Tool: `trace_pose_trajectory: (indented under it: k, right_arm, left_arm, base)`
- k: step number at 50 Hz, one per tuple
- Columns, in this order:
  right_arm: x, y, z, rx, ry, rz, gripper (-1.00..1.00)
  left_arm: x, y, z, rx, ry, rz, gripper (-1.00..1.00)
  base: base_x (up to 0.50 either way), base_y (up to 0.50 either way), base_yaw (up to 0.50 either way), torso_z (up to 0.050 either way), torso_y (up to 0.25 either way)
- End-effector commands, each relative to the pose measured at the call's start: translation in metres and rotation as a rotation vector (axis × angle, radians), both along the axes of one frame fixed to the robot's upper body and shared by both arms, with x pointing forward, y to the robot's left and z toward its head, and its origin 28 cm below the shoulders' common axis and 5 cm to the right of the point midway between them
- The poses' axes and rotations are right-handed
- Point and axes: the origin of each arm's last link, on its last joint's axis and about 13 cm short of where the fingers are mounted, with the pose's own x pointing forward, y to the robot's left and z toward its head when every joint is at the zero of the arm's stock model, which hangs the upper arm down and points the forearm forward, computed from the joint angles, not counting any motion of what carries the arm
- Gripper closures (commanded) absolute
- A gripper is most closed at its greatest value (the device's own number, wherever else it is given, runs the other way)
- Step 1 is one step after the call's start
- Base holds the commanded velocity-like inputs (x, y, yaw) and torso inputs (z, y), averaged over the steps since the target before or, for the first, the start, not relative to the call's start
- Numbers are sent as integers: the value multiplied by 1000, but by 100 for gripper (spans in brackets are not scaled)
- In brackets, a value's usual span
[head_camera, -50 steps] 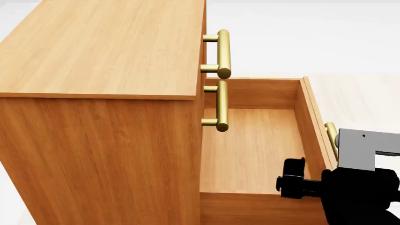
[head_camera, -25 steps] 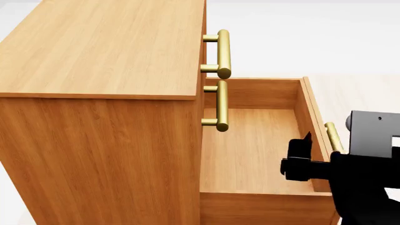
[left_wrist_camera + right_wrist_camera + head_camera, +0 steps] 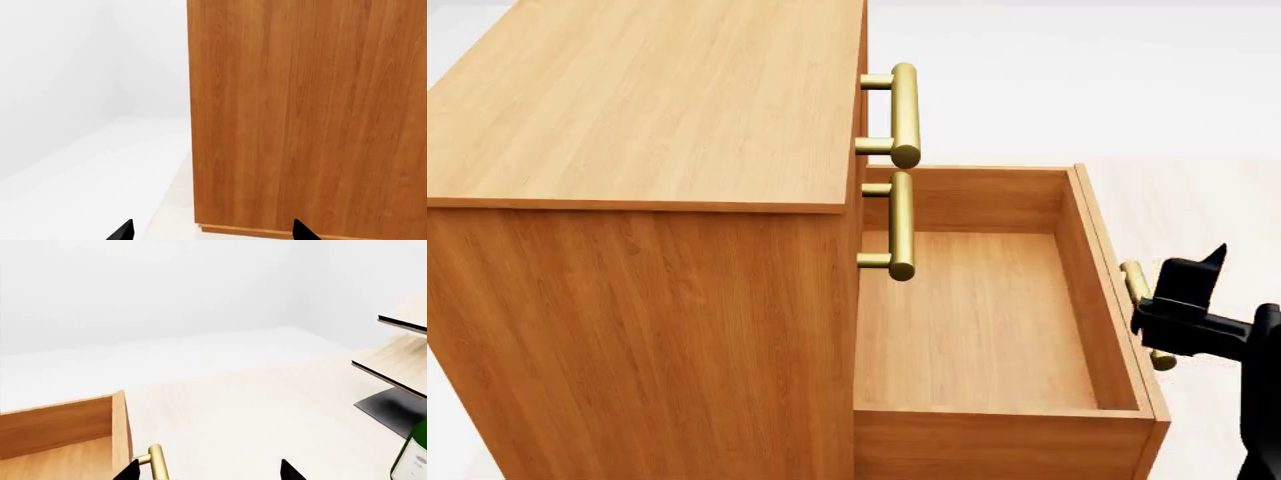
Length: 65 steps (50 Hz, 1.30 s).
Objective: Put the bowl in the bottom drawer of the cabinet and close it.
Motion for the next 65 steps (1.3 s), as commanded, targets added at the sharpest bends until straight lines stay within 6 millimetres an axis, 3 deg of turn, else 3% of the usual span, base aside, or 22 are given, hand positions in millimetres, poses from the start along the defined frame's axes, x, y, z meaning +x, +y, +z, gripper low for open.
trace_pose_trajectory:
  k: [1, 31, 47, 65]
  right_arm:
    - [-9, -13, 4, 22, -36, -146, -100]
    - [-25, -42, -10, 52, -53, -495, -100]
    - [-28, -48, -22, 40, -8, -574, -100]
    - [-28, -51, -25, 168, 89, -603, -100]
  left_arm:
    - [1, -1, 0, 1, -1, -1, -100]
    - [2, -1, -2, 3, -3, -3, -100]
    - [1, -1, -3, 4, -3, -1, -100]
    - [0, -1, -2, 4, -4, -1, -100]
  base:
    - [0, 0, 0, 0, 0]
    - [0, 0, 0, 0, 0]
    - [0, 0, 0, 0, 0]
    - [0, 0, 0, 0, 0]
